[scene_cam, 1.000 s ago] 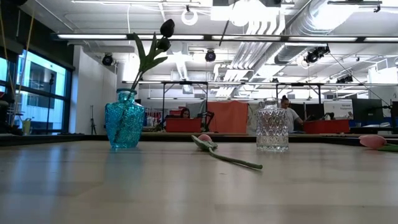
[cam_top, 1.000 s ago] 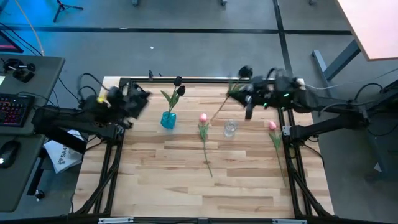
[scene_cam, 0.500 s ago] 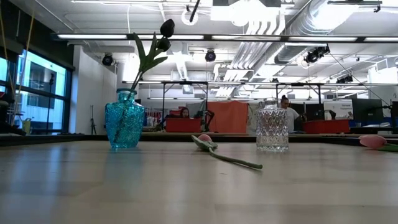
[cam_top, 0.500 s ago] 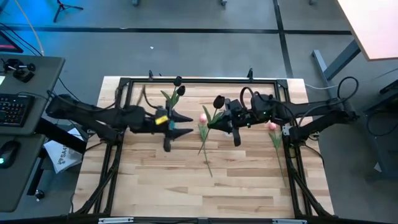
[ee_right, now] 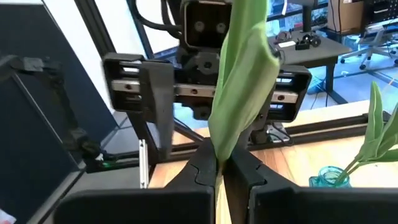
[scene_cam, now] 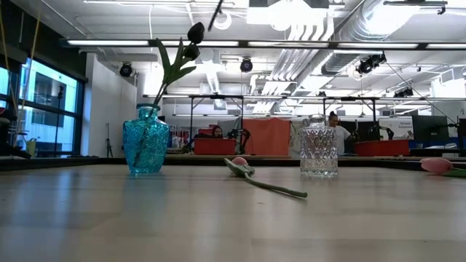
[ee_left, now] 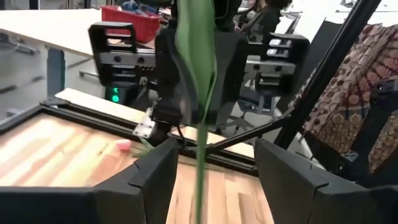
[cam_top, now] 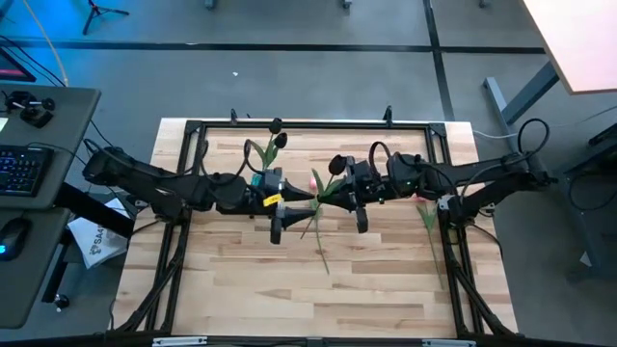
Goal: Sort flowers into vase by color
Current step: Move the black flower from the transparent vase to the blue vase
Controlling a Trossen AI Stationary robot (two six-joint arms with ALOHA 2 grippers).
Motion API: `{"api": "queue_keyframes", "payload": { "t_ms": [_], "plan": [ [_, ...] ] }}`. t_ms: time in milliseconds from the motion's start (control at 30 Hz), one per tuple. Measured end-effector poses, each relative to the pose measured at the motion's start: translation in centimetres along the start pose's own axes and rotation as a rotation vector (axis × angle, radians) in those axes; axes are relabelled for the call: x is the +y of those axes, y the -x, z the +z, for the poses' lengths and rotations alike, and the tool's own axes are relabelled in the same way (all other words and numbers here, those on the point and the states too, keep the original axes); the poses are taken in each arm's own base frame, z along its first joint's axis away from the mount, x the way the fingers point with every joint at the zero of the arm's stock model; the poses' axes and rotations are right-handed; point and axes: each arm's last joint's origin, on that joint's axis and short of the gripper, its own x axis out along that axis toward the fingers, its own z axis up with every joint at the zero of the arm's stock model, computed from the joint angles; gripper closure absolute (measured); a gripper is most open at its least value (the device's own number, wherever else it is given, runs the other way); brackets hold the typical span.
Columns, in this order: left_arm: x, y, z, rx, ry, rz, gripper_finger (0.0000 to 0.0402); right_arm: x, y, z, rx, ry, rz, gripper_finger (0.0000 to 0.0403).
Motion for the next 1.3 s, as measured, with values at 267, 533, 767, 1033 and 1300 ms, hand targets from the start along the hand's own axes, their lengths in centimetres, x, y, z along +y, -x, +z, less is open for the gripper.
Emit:
{"api": "queue_keyframes", "payload": {
  "t_ms": [267,533,767,1033,1300],
  "plan": [
    [0.1,-1.1,-1.2,0.037,0.018,0.018,0.0194,0.1,-1.0,-0.4,-0.015,-0.002,0.033,0.0402],
    [0.2,-0.8,-0.9,0.023,0.003,0.044,0.0204,0.2,-0.9,-0.3,-0.017,0.0,0.063,0.0402],
    [0.4,-1.0,-1.1,0.035,-0.001,0.048,0.0317,0.2,-0.9,-0.3,-0.018,0.044,0.066,0.0401],
    [1.2,-1.1,-1.0,0.055,-0.034,0.077,0.0397,0.1,-0.9,-0.3,-0.015,0.07,0.053,0.0357],
    [2.1,1.4,-2.3,0.152,-0.032,0.173,0.0401,0.0,1.9,1.8,-0.097,0.09,-0.089,0.024]
  ]
}}
